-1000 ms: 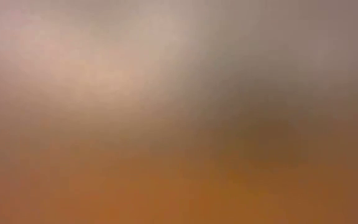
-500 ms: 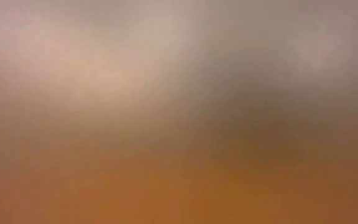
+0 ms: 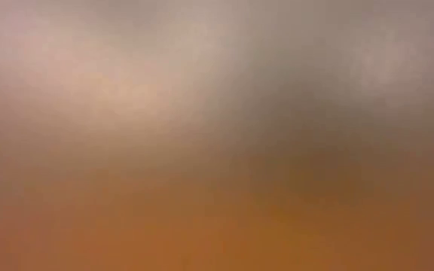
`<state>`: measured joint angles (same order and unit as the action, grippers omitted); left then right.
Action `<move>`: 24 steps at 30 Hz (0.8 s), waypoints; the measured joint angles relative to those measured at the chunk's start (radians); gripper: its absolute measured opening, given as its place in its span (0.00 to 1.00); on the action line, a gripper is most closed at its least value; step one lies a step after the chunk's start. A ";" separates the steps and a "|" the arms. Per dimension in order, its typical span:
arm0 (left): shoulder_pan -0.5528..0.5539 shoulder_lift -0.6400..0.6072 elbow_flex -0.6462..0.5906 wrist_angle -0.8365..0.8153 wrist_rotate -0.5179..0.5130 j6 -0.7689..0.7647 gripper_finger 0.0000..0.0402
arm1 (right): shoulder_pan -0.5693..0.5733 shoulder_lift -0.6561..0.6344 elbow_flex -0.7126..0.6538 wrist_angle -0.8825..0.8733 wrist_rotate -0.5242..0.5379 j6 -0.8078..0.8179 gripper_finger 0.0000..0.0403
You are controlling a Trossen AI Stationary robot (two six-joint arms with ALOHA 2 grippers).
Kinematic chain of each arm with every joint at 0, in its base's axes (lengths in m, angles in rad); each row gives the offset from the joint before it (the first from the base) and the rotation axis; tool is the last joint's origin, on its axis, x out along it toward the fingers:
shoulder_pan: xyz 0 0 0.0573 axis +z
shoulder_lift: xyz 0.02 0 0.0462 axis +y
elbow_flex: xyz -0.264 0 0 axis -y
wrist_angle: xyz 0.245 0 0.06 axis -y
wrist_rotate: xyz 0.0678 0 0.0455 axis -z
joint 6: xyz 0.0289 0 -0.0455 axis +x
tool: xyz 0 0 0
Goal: Pick & Place Food Item
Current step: Put the red food coloring bottle into the transparent bin
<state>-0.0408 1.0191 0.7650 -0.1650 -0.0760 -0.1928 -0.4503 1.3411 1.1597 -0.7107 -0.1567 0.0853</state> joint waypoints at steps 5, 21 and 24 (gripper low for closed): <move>-0.030 0.000 0.000 -0.023 0.003 0.012 0.59 | -0.038 0.182 0.166 -0.149 -0.011 -0.049 0.48; -0.059 -0.005 0.000 -0.045 0.003 0.031 0.59 | 0.025 0.717 0.696 -0.627 -0.110 -0.200 0.56; -0.059 -0.005 0.000 -0.044 0.003 0.032 0.59 | 0.051 0.762 0.734 -0.648 -0.135 -0.200 0.56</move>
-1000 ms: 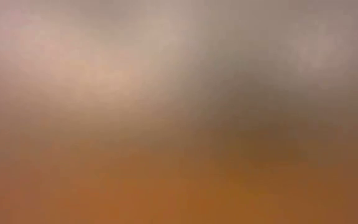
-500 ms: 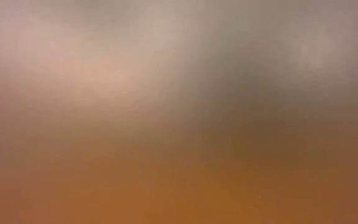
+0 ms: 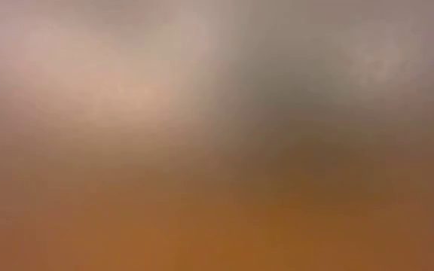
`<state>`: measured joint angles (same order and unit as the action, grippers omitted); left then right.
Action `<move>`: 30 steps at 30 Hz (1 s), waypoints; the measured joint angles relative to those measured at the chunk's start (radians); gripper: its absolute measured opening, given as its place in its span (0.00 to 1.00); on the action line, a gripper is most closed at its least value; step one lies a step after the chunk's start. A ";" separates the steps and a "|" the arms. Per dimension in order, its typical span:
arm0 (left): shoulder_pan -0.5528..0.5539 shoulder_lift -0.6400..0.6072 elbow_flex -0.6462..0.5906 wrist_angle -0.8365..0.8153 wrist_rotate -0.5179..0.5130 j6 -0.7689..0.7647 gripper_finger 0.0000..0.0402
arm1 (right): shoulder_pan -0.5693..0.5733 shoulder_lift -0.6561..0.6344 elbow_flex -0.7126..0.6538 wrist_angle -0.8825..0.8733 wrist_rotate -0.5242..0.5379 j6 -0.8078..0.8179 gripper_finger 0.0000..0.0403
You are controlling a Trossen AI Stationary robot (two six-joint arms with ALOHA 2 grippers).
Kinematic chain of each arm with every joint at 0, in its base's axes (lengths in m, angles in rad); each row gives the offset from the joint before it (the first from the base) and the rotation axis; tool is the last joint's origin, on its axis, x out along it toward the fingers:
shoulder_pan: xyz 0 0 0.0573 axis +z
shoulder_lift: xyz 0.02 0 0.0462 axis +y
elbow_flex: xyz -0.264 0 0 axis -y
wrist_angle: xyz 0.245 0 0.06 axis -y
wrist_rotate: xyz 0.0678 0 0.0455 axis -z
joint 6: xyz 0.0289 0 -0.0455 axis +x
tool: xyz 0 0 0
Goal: Pick & Place Food Item
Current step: Put the red food coloring bottle into the transparent bin
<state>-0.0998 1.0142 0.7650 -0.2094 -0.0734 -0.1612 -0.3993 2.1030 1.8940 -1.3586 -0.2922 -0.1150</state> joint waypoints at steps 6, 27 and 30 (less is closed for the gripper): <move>0.000 0.000 0.000 0.000 0.000 0.000 0.59 | 0.041 0.075 0.001 0.002 0.001 -0.012 0.56; 0.000 0.000 0.000 0.001 0.000 -0.031 0.59 | 0.095 0.171 -0.025 0.126 0.155 -0.101 0.56; 0.000 0.000 0.000 0.001 0.000 -0.038 0.59 | 0.103 0.182 -0.037 0.156 0.157 -0.102 0.56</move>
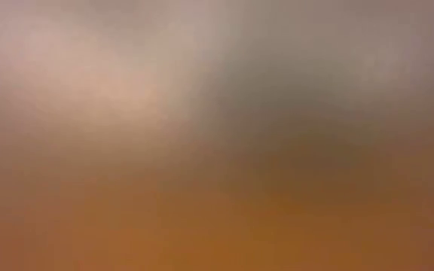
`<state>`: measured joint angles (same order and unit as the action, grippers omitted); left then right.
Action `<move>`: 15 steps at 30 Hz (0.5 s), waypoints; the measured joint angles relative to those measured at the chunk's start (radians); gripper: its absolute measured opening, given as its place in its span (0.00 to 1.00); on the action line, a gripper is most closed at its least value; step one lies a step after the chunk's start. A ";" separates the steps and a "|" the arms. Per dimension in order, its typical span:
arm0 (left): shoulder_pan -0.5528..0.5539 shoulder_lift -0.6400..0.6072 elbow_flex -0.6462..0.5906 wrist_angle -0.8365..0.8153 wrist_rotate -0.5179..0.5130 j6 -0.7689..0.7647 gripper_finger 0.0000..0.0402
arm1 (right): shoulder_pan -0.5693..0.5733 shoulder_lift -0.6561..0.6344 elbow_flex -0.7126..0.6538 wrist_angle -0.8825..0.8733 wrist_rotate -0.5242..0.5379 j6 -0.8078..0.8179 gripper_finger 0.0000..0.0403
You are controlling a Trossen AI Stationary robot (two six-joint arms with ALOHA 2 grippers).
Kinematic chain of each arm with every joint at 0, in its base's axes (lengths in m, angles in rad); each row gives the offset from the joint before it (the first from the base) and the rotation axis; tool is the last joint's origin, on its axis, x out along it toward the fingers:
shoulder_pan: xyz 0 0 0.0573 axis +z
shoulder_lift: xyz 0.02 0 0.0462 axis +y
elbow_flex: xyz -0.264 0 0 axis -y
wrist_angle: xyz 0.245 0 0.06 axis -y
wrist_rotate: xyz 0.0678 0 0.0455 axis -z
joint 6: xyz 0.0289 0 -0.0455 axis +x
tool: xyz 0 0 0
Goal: Pick & Place Food Item
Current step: Put the red food coloring bottle into the transparent bin
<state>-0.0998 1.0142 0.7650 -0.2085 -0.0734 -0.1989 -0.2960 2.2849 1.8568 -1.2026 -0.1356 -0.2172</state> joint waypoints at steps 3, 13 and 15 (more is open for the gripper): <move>0.000 0.000 0.000 0.000 0.000 0.000 0.59 | 0.001 0.018 -0.011 0.022 0.006 0.005 0.56; -0.012 0.000 0.000 0.007 0.000 -0.016 0.59 | 0.010 0.020 -0.079 0.080 0.058 0.054 0.53; -0.012 0.000 0.000 0.009 -0.001 -0.016 0.59 | 0.010 0.021 -0.079 0.083 0.082 0.062 0.48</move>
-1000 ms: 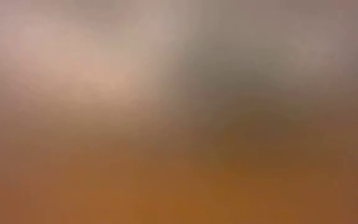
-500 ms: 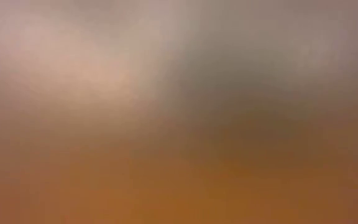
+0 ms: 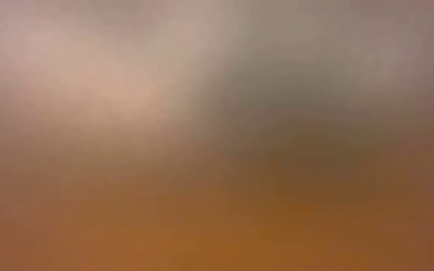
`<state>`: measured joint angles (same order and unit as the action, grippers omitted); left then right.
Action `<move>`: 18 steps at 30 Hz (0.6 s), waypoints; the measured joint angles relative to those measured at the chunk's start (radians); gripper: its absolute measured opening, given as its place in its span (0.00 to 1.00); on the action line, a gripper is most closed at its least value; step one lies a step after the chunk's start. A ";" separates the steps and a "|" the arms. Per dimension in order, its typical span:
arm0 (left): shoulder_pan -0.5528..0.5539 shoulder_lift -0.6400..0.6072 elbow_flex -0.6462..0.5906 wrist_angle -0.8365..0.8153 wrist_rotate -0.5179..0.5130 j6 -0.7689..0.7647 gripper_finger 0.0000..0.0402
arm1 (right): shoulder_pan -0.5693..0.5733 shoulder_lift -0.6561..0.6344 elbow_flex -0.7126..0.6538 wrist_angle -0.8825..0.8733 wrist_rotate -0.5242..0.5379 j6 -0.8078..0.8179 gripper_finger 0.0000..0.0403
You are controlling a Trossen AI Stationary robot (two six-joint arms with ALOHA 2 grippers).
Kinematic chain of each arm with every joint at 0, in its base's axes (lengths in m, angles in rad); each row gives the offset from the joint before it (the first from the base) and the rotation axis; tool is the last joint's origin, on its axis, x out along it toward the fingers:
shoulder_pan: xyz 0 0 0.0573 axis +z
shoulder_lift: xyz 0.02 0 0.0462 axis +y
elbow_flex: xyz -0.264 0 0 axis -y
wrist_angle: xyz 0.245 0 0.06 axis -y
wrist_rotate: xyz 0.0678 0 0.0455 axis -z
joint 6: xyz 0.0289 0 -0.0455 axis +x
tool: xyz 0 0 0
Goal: Pick & Place Food Item
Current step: Put the red food coloring bottle into the transparent bin
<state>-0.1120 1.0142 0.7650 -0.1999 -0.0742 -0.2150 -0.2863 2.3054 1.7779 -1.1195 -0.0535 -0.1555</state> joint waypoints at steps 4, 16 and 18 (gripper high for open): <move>0.000 0.000 0.000 -0.001 0.000 -0.003 0.59 | -0.008 -0.010 -0.002 0.001 0.040 0.027 0.34; 0.000 0.000 0.000 -0.001 -0.011 -0.009 0.59 | -0.042 -0.239 -0.008 0.024 0.171 0.116 0.30; 0.000 0.000 0.000 0.000 -0.013 -0.009 0.59 | -0.049 -0.319 -0.008 0.046 0.216 0.146 0.30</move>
<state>-0.1120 1.0142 0.7650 -0.1997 -0.0875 -0.2240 -0.3352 1.9863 1.7701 -1.0732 0.1629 -0.0096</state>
